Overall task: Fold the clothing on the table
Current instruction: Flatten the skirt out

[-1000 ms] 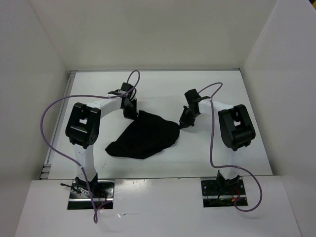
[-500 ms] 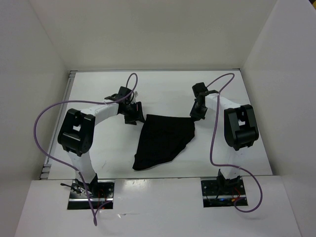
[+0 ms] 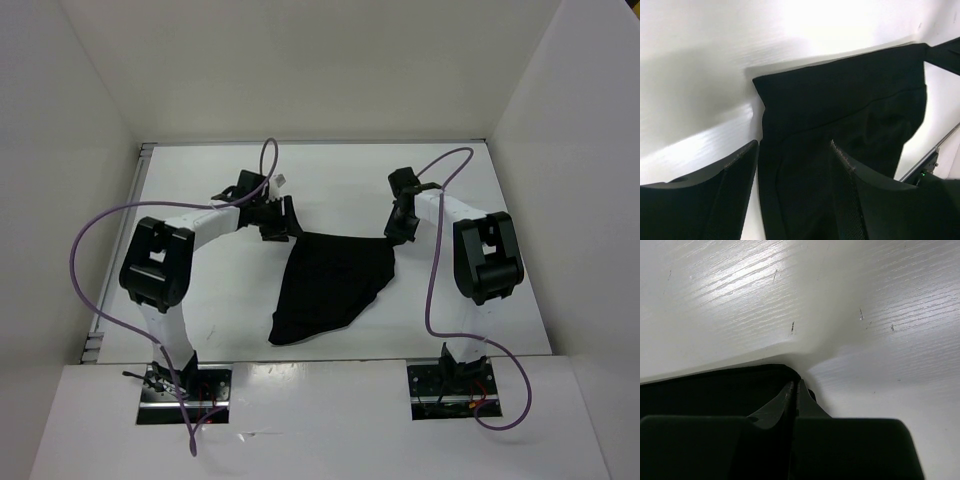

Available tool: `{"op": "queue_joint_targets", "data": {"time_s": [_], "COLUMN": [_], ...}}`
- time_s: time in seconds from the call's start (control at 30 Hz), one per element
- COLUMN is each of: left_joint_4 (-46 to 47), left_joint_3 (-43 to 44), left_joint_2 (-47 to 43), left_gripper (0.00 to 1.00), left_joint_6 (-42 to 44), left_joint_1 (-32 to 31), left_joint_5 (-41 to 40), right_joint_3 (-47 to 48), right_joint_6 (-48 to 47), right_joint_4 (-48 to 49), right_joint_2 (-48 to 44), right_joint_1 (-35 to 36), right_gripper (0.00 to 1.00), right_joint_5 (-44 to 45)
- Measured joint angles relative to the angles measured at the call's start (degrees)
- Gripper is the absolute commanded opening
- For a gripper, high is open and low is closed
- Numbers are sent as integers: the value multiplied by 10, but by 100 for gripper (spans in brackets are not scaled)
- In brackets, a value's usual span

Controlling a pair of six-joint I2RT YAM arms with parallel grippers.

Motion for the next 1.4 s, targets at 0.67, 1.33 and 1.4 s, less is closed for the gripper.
{"op": "queue_joint_targets", "data": {"time_s": [0.67, 1.33, 1.4], "left_joint_4": [13, 27, 35], "left_joint_3": [35, 219, 217], "left_joint_2": [83, -160, -167], "left_gripper": [13, 0, 0], "left_joint_6": [-13, -16, -18], "left_joint_1": [-37, 87, 92], "left_joint_5": [-45, 168, 192], "right_joint_3": [0, 244, 249], "right_joint_6": [-2, -95, -110], "right_joint_4": [-1, -65, -60], "right_joint_2": [-8, -198, -226], "right_joint_1": [15, 4, 4], "right_gripper": [0, 0, 0], "right_joint_5": [-5, 10, 5]}}
